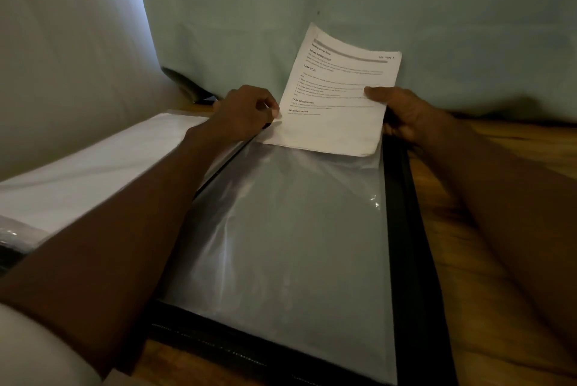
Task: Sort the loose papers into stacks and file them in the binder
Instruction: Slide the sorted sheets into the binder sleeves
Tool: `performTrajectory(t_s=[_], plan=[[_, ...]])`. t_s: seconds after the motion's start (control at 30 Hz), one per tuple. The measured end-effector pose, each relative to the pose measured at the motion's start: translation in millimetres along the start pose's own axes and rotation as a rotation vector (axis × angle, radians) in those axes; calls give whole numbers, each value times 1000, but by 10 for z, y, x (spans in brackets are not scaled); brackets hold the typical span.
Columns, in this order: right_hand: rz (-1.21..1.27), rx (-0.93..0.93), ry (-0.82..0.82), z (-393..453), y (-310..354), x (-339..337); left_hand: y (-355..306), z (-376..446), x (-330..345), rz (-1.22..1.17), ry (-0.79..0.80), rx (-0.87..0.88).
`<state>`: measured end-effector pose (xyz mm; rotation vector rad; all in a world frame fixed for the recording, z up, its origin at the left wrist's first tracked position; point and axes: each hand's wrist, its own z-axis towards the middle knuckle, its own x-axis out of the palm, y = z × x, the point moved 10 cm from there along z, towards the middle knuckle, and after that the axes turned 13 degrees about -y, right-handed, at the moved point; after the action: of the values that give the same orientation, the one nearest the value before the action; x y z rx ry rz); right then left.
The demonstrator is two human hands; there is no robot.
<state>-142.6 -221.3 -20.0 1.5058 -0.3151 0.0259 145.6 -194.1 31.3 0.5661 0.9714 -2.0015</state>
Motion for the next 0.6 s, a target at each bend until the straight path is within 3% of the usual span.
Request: performTrajectory(t_s=[0.13,0.23,0.5,0.6], plan=[[-35,-62,-205,56,55,-153,-206,-86,197,-33,119,63],[-146,-123,-240,52,93,-161,-354,-130,339,-28,146,130],[-208,-58,87,-162,61,85,-494,-170,406,-96,76,104],[-139,-19,109,-190,68,108,-578,-199,421,-91,79,136]])
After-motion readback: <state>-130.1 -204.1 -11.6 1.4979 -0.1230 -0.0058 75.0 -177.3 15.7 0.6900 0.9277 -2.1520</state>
